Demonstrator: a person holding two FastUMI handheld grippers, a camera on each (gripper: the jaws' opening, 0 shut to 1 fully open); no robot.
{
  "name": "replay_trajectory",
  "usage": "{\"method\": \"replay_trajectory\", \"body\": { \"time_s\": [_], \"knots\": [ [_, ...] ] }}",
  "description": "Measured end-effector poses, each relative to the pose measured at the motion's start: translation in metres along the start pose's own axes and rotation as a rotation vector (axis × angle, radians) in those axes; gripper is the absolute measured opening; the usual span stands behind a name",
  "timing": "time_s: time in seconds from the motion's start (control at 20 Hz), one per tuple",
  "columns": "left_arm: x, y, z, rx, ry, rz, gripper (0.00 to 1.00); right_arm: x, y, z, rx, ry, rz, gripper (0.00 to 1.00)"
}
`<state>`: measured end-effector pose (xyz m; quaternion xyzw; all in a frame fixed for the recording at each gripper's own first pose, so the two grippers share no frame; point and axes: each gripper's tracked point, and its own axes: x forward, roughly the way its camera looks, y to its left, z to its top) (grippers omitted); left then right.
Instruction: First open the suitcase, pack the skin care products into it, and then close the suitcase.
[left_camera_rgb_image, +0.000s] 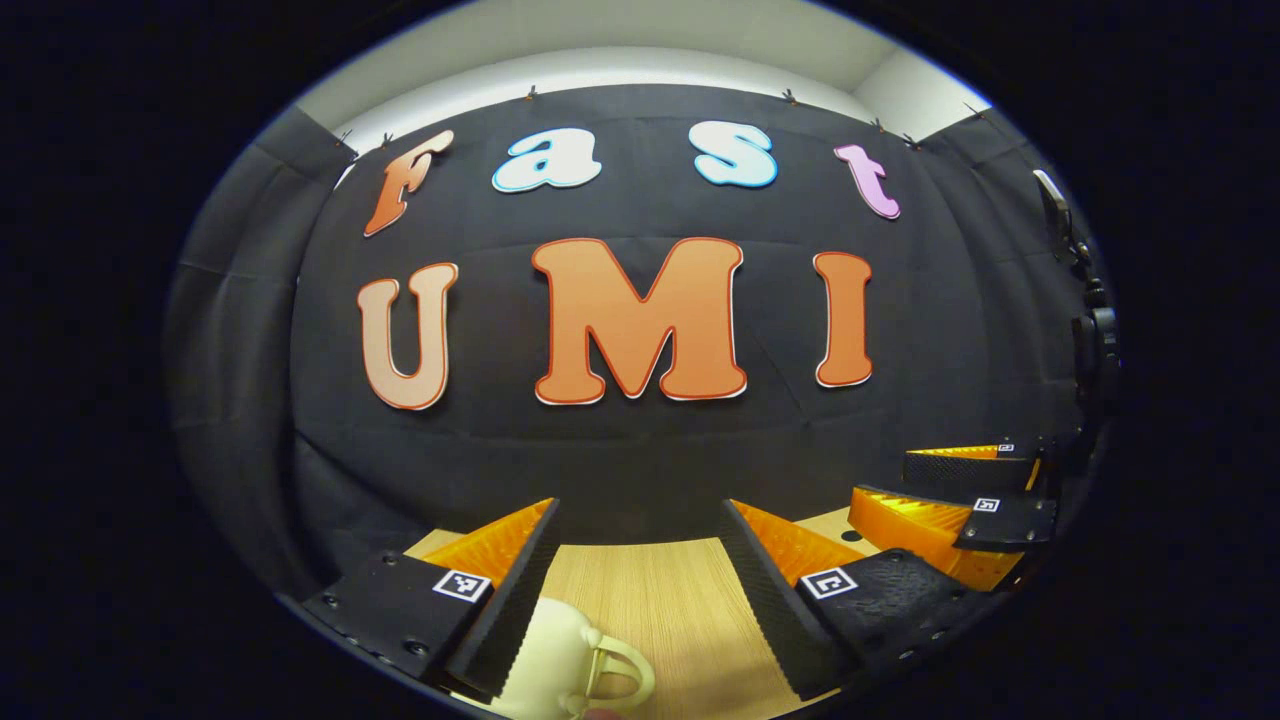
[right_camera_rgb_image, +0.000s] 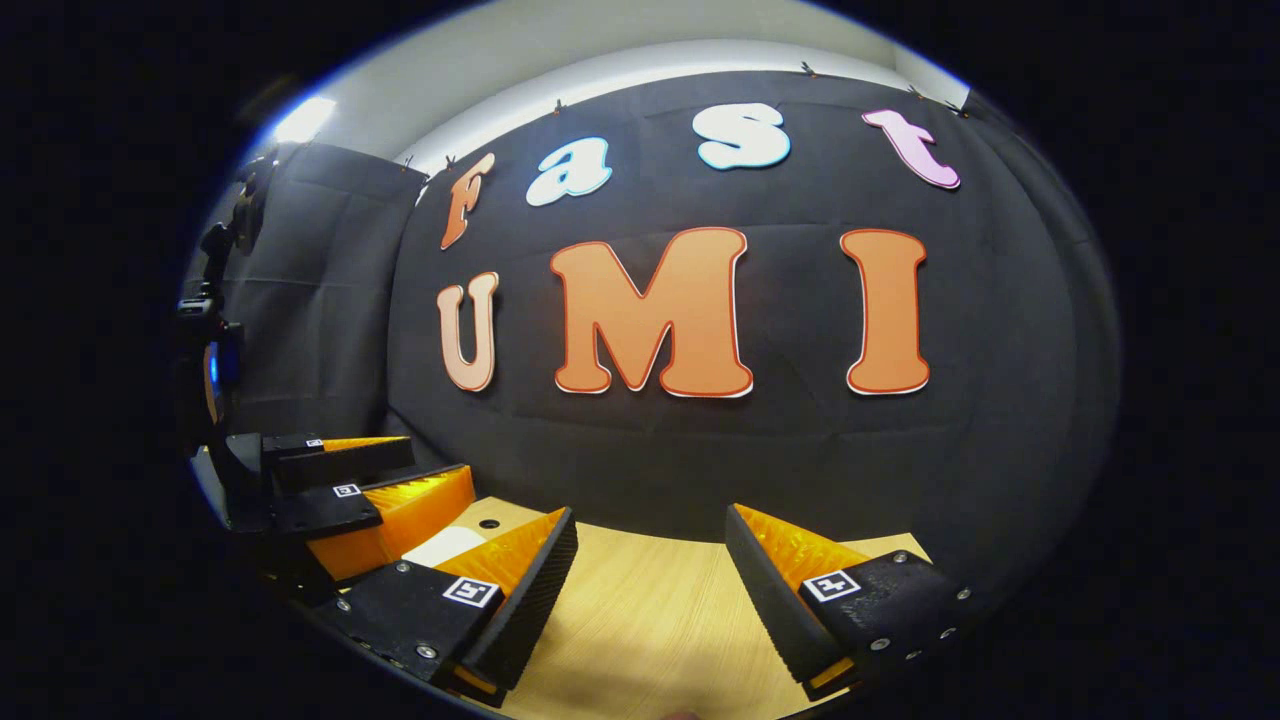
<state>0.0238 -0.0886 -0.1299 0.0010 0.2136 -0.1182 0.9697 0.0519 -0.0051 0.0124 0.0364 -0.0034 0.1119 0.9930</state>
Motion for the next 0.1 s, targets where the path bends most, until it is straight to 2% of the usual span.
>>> {"method": "replay_trajectory", "body": {
  "time_s": [0.1],
  "knots": [
    [0.0000,0.0000,0.0000,0.000,0.000,0.000,0.97,-0.0013,0.0020,-0.0012,-0.001,0.003,0.005,0.95]
  ]
}}
